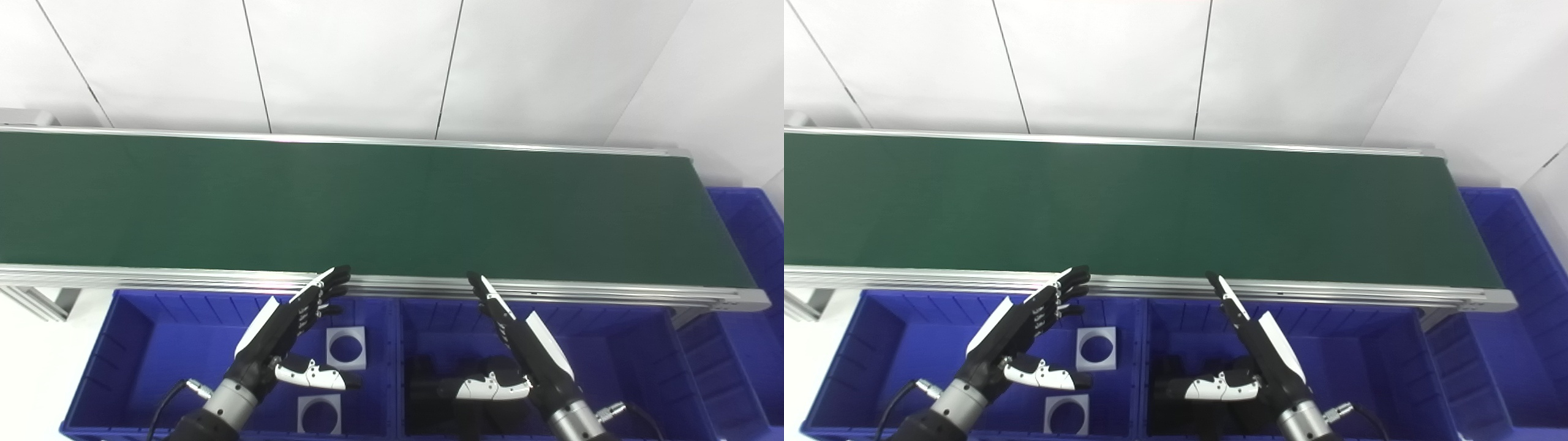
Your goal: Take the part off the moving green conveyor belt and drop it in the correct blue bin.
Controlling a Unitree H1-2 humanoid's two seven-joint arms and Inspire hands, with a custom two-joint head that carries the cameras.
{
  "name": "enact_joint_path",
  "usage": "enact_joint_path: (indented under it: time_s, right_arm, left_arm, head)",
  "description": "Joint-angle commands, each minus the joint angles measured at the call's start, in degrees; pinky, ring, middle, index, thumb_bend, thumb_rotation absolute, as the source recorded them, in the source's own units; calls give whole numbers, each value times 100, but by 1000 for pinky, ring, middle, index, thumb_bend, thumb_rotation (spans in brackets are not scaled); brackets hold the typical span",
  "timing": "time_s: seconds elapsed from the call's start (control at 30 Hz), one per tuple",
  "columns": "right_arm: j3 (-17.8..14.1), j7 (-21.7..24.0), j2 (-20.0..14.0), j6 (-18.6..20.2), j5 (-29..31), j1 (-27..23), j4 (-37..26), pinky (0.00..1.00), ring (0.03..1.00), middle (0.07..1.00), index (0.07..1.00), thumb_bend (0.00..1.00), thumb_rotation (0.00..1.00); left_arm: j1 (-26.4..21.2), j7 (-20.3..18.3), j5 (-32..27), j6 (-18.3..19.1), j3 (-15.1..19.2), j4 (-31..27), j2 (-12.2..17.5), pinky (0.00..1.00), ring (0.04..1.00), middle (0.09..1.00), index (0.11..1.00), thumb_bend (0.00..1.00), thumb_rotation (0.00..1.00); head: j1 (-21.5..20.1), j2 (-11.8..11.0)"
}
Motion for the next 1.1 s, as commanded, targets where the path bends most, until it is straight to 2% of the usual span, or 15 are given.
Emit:
enact_joint_path:
  time_s: [0.0,0.2,0.3,0.37,0.83,1.07]
  right_arm:
    - [15,-118,-30,-419,-134,17,-67,930,991,1000,1000,936,293]
    - [66,-194,-47,-620,-301,49,18,905,972,1000,1000,925,257]
    - [82,-210,-27,-501,-459,73,-32,886,957,1000,1000,918,266]
    - [81,-212,-6,-418,-497,84,-56,888,957,1000,1000,910,266]
    - [107,-363,92,-502,-651,54,51,851,912,955,1000,880,239]
    - [162,-460,186,-400,-986,-1,129,801,881,917,1000,868,214]
  left_arm:
    - [-24,112,56,-267,0,-103,-51,831,910,931,920,811,30]
    - [0,245,286,-471,-43,7,-44,844,904,924,917,816,79]
    - [26,273,256,-483,-37,30,-48,858,904,920,914,821,89]
    - [38,282,237,-473,-35,31,-53,857,905,922,913,824,87]
    - [18,337,348,-672,-27,139,22,864,904,923,913,814,124]
    - [-10,309,384,-718,-52,201,78,858,899,921,918,813,115]
  head:
    - [36,-40]
    - [36,-197]
    - [21,-232]
    - [14,-239]
    - [-76,-229]
    - [-97,-223]
